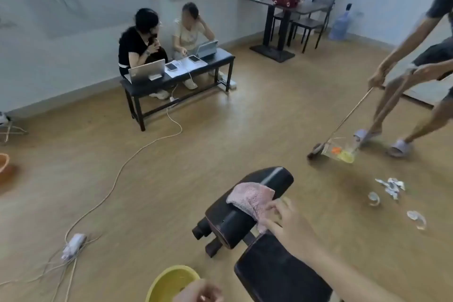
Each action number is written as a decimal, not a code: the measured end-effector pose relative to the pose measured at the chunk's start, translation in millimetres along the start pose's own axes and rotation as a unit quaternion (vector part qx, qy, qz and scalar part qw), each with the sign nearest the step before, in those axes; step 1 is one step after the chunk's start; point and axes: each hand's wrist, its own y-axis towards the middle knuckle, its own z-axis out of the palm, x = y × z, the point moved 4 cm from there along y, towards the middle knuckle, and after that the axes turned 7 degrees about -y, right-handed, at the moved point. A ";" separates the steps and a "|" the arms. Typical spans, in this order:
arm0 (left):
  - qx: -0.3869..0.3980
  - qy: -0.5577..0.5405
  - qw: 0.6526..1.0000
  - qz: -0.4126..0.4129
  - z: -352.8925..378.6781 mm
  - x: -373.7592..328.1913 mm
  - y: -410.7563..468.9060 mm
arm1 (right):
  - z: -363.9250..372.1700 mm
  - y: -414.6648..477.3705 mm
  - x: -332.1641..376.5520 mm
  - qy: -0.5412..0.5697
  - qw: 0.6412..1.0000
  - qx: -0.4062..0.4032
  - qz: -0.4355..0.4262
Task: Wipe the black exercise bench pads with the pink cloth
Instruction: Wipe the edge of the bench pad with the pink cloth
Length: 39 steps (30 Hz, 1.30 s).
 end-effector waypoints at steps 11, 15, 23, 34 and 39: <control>-0.170 -0.040 0.981 0.090 -16.2 -13.3 103.6 | 56.8 83.6 -24.3 -0.236 0.948 0.042 -0.210; -0.146 0.008 0.983 0.109 0.3 -8.7 111.9 | 55.9 83.8 -36.8 -0.092 0.977 0.008 -0.193; -0.091 0.057 0.989 0.098 52.2 17.6 145.5 | 82.6 9.2 -162.8 0.038 0.978 -0.197 0.051; -0.051 0.102 0.993 -0.036 131.0 159.5 294.6 | 280.3 -11.5 -296.7 -0.215 0.975 0.039 0.052; -0.057 0.166 0.984 -0.018 135.4 183.1 327.1 | 286.8 -2.2 -329.3 -0.219 0.974 -0.011 -0.049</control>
